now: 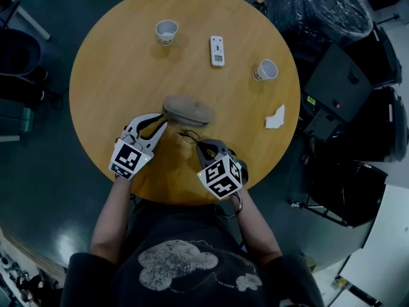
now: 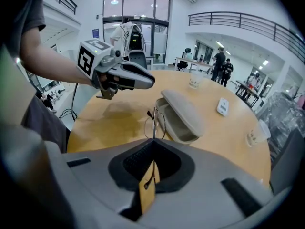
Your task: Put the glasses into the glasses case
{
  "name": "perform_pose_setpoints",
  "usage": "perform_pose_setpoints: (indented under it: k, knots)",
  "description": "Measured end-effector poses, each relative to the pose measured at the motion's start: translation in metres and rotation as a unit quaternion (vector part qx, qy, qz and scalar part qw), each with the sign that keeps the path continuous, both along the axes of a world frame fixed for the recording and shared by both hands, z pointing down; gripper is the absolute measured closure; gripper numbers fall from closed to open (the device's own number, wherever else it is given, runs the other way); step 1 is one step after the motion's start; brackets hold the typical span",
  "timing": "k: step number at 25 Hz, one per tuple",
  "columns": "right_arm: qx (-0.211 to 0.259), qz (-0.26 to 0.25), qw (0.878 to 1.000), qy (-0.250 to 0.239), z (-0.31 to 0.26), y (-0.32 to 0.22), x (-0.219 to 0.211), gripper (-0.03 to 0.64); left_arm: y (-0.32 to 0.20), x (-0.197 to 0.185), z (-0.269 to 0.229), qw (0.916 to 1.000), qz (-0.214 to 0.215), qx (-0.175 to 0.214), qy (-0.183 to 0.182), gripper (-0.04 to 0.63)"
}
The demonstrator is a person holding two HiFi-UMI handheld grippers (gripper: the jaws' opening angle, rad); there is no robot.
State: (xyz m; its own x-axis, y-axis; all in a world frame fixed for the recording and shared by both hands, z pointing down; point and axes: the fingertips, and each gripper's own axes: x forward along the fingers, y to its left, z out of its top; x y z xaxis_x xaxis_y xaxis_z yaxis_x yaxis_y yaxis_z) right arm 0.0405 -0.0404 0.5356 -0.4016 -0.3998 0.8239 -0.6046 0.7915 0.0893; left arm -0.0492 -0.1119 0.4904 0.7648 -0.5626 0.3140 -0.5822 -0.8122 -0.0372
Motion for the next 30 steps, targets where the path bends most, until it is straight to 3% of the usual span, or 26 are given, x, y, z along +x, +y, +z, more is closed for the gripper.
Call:
perform_pose_setpoints:
  k: [4,8,11,15,22,25,27,30]
  knots:
    - [-0.003,0.002,1.0,0.001,0.001,-0.004,-0.001,0.63,-0.006,0.001,0.012,0.9961,0.024,0.032,-0.079,0.501]
    - [-0.006,0.008,1.0,0.001,0.002,-0.006,0.0,0.63,-0.008,0.009,0.025,0.985,0.059,0.057,-0.152,0.5]
    - [-0.009,0.009,1.0,-0.001,0.003,-0.007,-0.001,0.63,-0.015,0.012,0.024,0.9778,0.056,0.087,-0.182,0.5]
    - [-0.012,0.012,1.0,-0.004,0.006,-0.009,0.001,0.63,-0.026,0.012,0.02,0.975,0.036,0.11,-0.189,0.5]
    - [-0.014,0.02,1.0,-0.009,0.005,-0.01,0.004,0.63,-0.033,0.02,0.017,0.9808,0.042,0.101,-0.161,0.505]
    - [-0.016,0.021,1.0,-0.01,0.006,-0.01,0.005,0.63,-0.036,0.023,0.017,0.9755,0.047,0.117,-0.18,0.591]
    - [-0.017,0.022,1.0,-0.011,0.006,-0.01,0.005,0.63,-0.036,0.026,0.018,0.9718,0.057,0.124,-0.192,0.591]
    - [-0.017,0.024,0.999,-0.013,0.006,-0.01,0.005,0.63,-0.035,0.027,0.015,0.9789,0.054,0.115,-0.16,0.589]
